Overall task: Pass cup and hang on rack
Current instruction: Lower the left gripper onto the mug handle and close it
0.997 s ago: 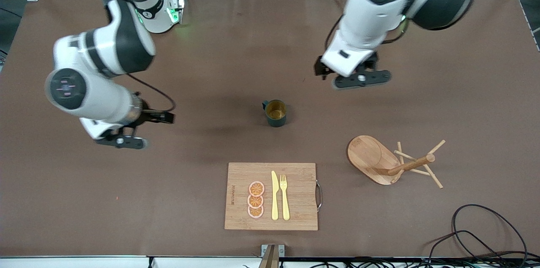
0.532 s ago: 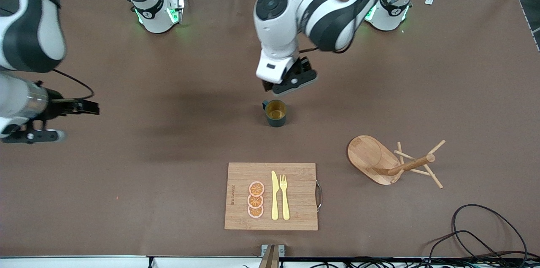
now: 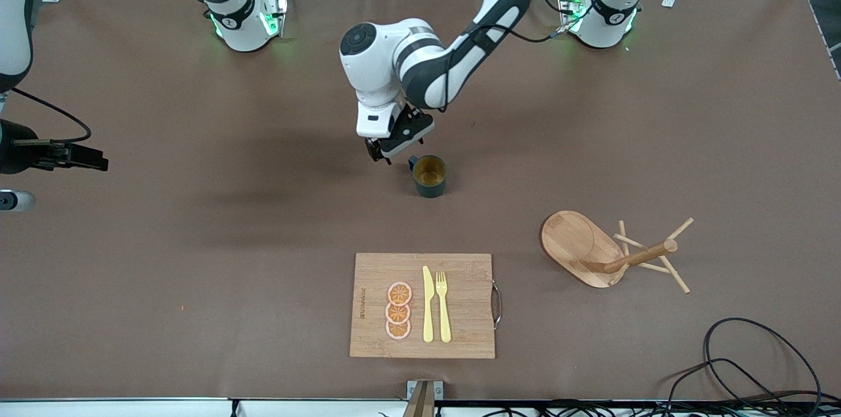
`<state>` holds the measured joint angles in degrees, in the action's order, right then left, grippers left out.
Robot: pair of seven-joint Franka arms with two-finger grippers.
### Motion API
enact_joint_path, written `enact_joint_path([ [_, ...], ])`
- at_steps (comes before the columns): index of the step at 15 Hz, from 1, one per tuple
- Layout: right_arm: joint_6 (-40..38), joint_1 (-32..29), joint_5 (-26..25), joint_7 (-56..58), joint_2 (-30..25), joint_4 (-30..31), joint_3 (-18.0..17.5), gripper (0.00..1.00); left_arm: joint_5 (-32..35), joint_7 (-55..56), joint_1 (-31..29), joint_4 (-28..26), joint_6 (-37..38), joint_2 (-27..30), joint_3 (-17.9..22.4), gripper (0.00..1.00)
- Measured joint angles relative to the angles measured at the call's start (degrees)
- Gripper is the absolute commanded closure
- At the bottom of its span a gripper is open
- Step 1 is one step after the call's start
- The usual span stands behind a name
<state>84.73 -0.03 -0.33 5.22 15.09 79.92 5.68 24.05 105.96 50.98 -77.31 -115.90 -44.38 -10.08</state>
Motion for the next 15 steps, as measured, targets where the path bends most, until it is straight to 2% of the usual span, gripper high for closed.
enact_joint_path([
  [7, 0.43, -0.02, 0.32, -0.03, 0.07, -0.19, -0.49, 0.00, 3.25, 18.55, 11.76, 0.78, 0.01, -7.30, 11.08, 0.12],
  [11, -1.13, -0.02, 0.33, -0.07, -1.05, -0.85, -0.47, 0.00, 3.32, 20.02, 12.76, 2.29, 0.01, -8.20, 13.23, 0.15],
  [15, -3.54, 0.00, 0.33, -1.32, -3.47, -0.74, -0.47, 0.00, 3.66, 20.02, 12.81, 3.64, 0.01, -8.63, 14.10, 0.27],
])
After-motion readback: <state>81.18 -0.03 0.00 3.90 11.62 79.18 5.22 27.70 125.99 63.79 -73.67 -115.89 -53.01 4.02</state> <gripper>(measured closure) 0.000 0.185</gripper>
